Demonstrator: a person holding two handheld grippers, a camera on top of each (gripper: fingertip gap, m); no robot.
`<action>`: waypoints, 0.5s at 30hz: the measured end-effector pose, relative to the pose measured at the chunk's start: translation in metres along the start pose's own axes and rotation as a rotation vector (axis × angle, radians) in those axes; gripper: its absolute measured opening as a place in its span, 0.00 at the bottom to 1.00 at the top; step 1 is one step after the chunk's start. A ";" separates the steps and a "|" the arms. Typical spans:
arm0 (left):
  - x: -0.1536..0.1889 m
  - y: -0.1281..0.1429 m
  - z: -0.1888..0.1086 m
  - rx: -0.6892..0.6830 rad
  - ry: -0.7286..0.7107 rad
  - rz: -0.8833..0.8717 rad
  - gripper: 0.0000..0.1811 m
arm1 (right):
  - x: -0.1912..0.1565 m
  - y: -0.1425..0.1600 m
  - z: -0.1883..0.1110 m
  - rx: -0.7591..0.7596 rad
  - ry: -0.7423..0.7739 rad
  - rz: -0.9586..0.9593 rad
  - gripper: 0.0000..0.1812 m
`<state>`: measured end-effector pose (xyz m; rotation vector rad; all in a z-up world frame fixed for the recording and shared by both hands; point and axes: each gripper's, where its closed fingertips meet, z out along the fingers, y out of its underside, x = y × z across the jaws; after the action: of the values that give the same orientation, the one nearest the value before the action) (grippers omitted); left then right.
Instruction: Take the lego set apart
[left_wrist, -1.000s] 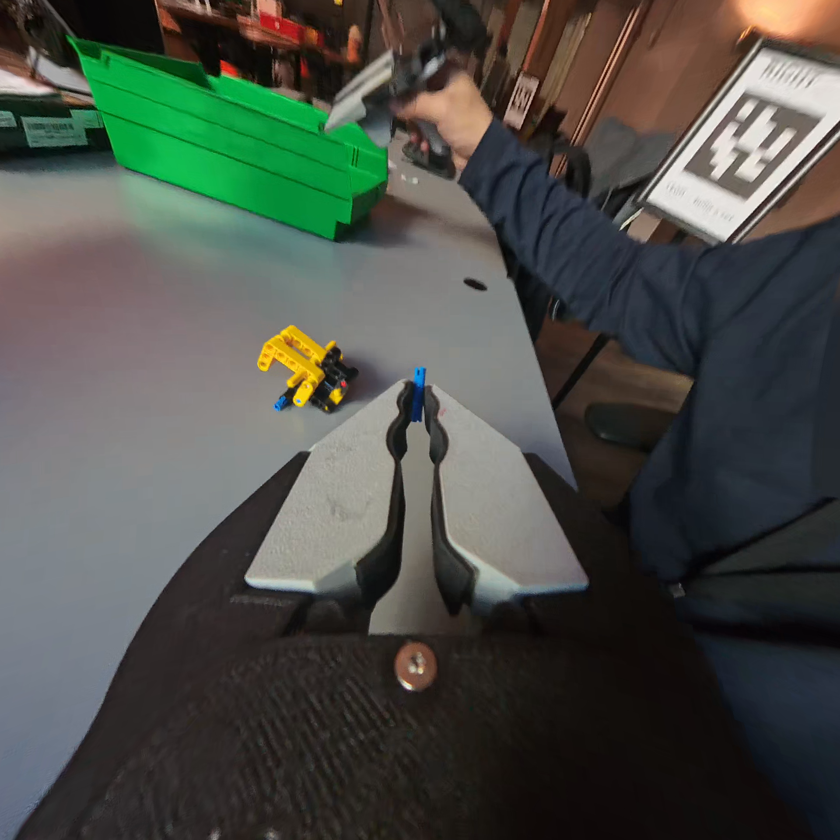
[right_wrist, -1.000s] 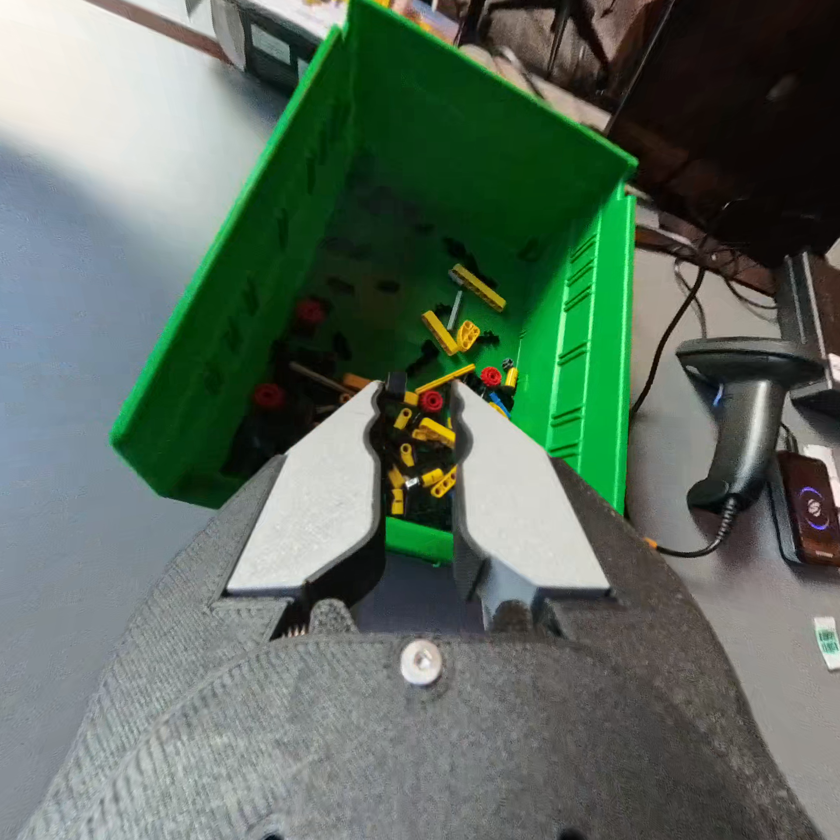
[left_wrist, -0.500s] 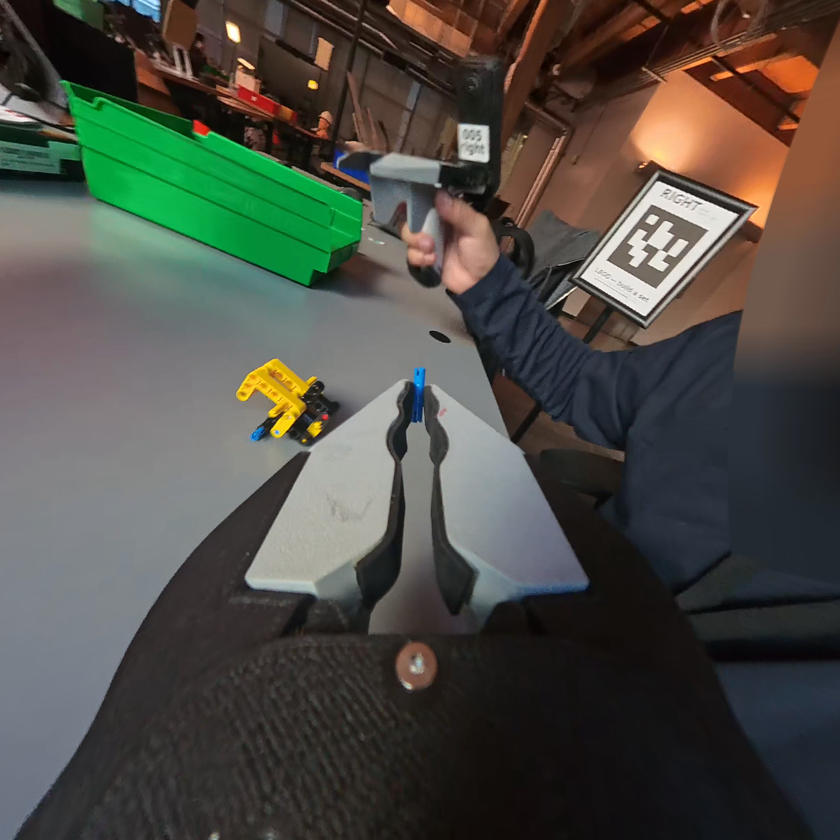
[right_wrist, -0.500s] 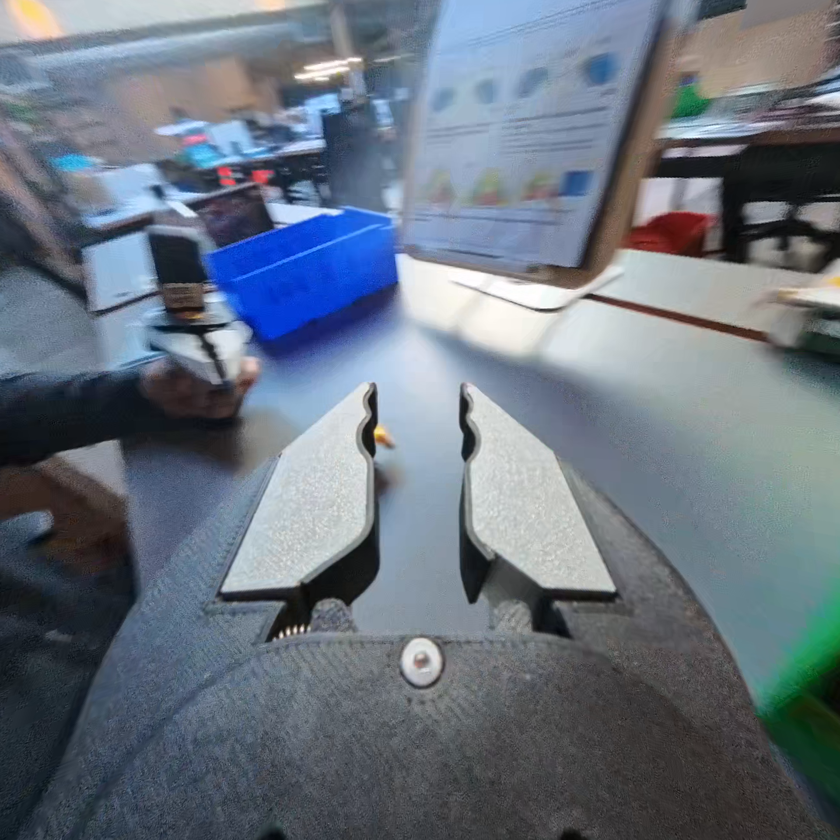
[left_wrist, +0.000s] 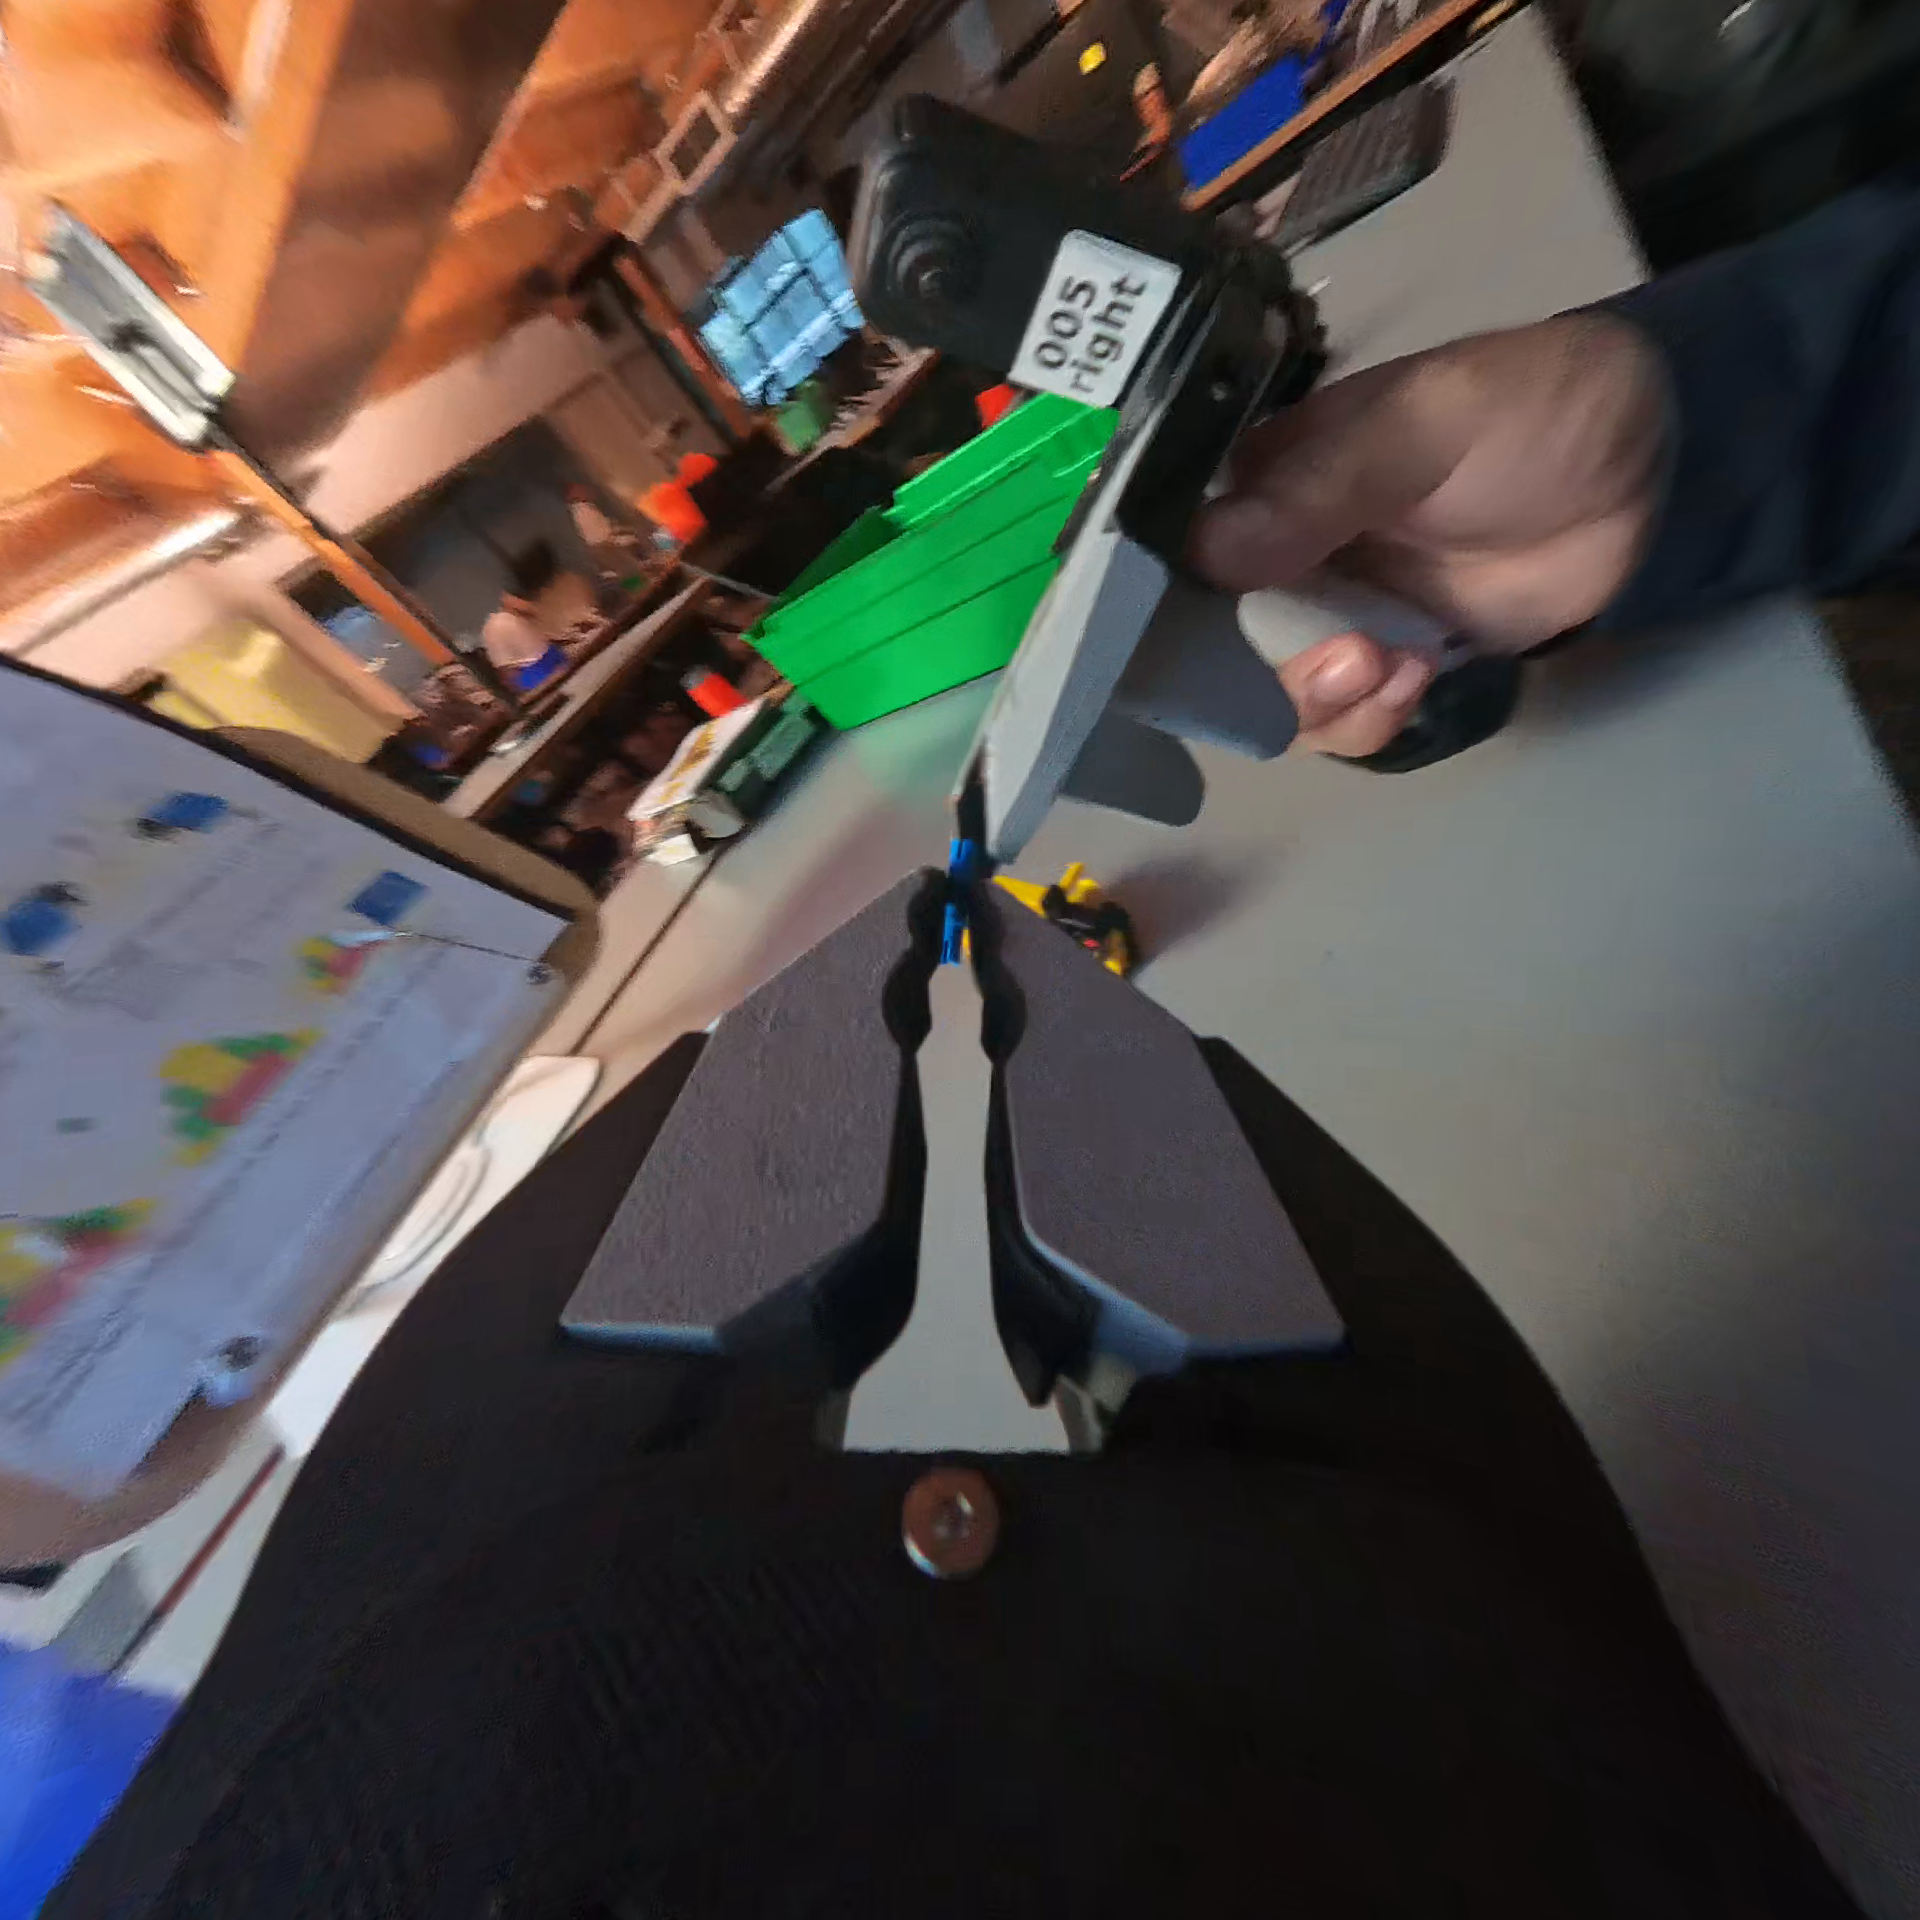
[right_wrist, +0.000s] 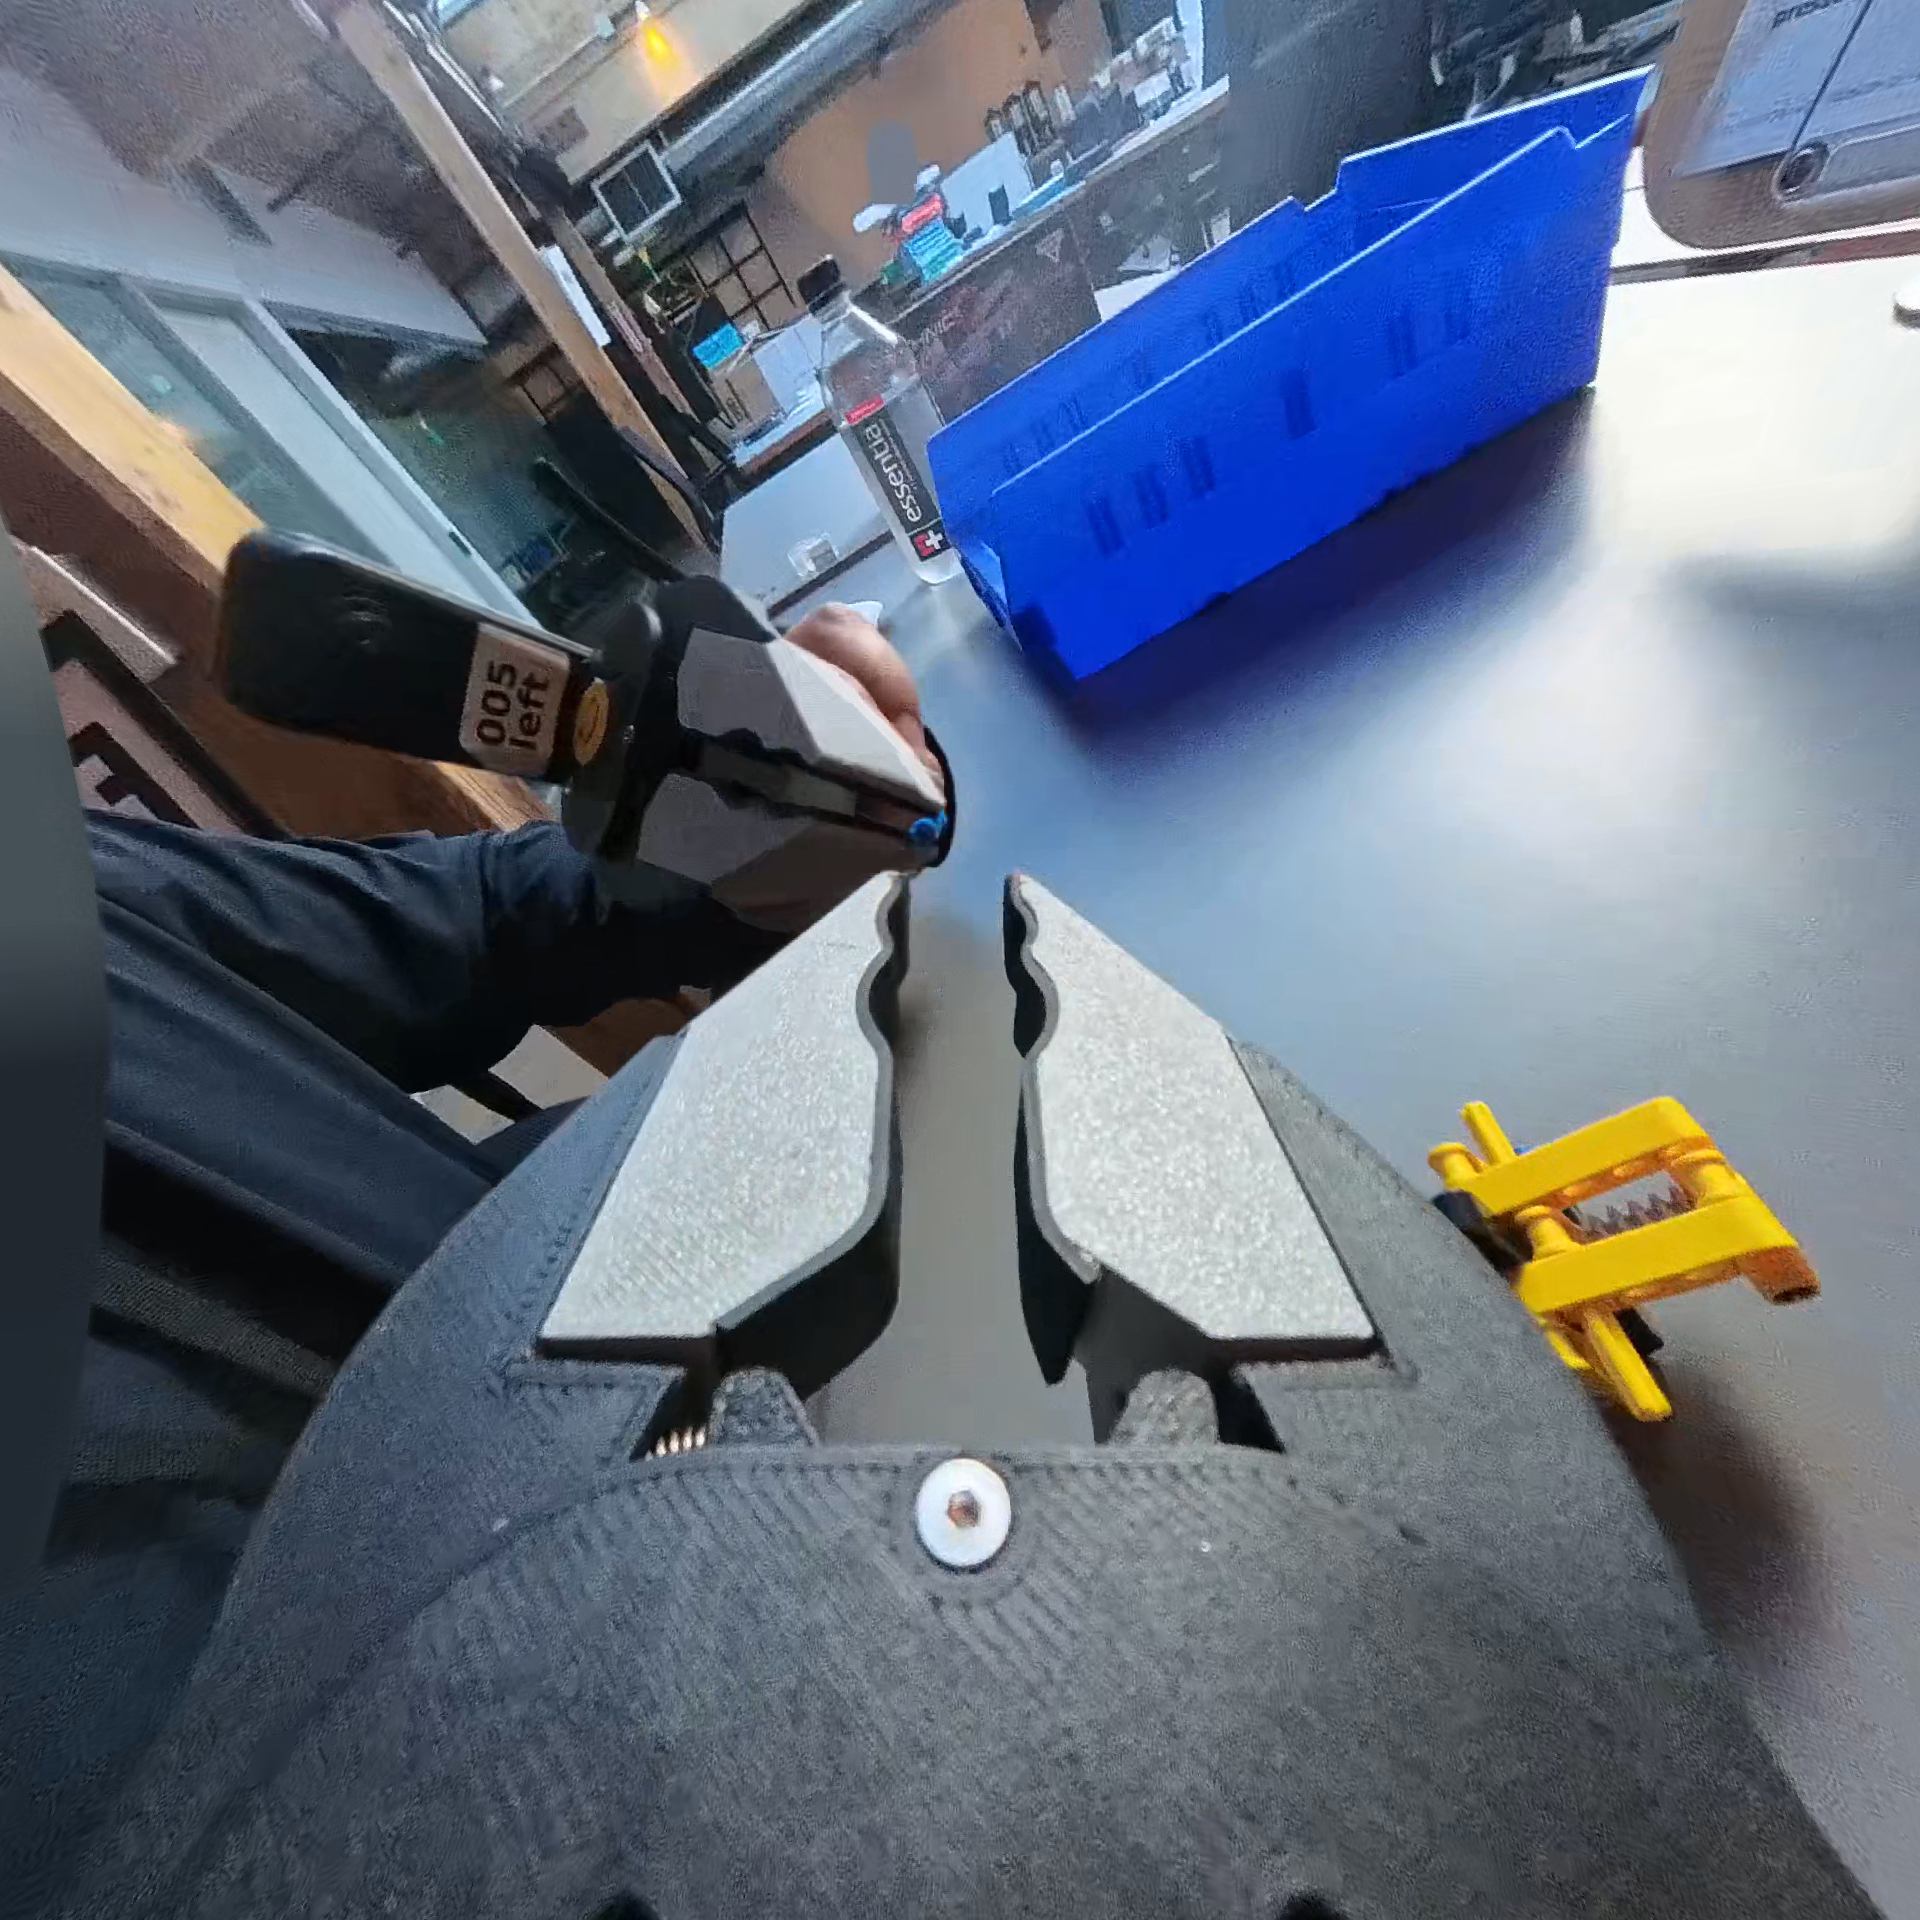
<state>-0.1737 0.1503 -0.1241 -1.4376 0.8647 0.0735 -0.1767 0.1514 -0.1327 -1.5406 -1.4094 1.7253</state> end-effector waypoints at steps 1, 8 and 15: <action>-0.004 0.001 0.000 -0.012 -0.028 0.006 0.01 | -0.001 0.000 0.000 -0.003 0.005 -0.006 0.08; 0.003 0.005 0.003 -0.081 -0.051 0.140 0.01 | -0.005 -0.003 0.003 0.006 0.017 -0.027 0.05; 0.009 0.003 0.007 -0.070 -0.043 0.126 0.02 | -0.003 0.001 -0.002 -0.020 0.038 -0.057 0.01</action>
<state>-0.1659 0.1530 -0.1320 -1.4405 0.9241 0.2307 -0.1737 0.1498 -0.1316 -1.5206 -1.4416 1.6455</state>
